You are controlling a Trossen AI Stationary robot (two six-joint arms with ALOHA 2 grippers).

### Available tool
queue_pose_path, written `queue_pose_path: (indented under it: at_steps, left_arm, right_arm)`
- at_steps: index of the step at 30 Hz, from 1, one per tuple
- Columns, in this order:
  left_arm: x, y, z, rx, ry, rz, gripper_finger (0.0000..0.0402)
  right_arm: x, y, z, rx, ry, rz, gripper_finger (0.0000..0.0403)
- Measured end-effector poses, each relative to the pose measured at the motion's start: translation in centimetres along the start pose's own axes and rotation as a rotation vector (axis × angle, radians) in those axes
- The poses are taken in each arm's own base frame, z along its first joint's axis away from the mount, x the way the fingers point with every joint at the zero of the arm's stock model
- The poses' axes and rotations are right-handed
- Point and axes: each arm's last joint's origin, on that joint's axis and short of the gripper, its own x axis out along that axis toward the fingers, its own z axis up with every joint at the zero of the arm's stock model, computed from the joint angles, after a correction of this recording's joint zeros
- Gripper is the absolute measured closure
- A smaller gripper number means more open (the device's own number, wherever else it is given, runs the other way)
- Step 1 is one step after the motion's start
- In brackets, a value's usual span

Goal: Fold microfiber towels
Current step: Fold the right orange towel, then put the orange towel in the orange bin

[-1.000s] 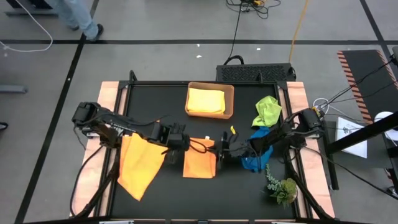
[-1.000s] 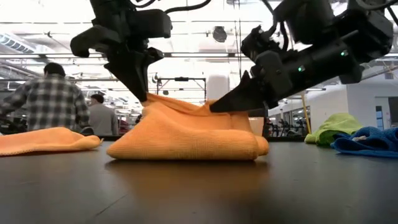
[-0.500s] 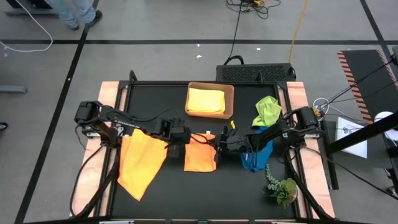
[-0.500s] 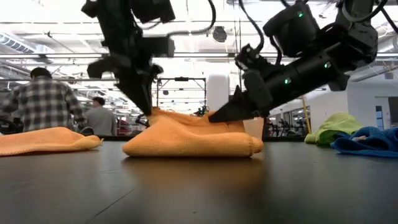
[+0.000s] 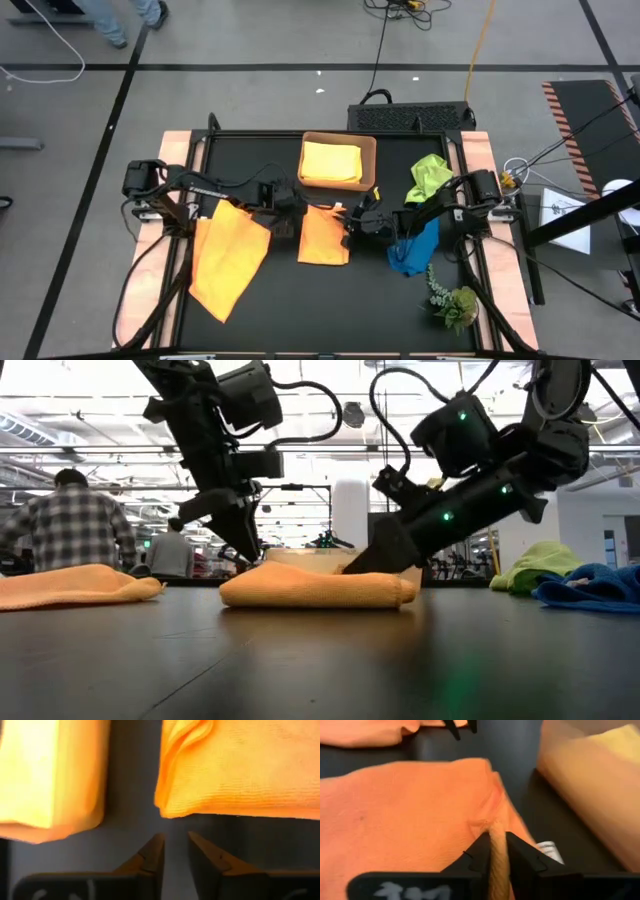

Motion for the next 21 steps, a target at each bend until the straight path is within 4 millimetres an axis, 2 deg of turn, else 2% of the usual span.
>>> queue_pose_path:
  at_steps: [4,8,15,21]
  left_arm:
    - [-0.8,0.1,0.8,-0.01,-0.015,0.033,0.0278]
    - [-2.1,-1.1,1.7,-0.031,-0.061,-0.019,0.0254]
    - [-3.0,-6.3,2.3,0.033,-0.131,-0.132,0.0254]
    - [-2.9,-10.1,2.4,0.095,-0.216,-0.159,0.0272]
  right_arm:
    - [-0.8,-0.2,1.4,-0.004,-0.033,-0.049,0.0317]
    - [-1.7,-0.5,2.6,-0.005,-0.041,-0.072,0.0295]
    - [-2.9,0.3,3.4,-0.018,-0.053,-0.017,0.0278]
    - [-2.3,1.4,2.4,-0.028,-0.048,0.095,0.0278]
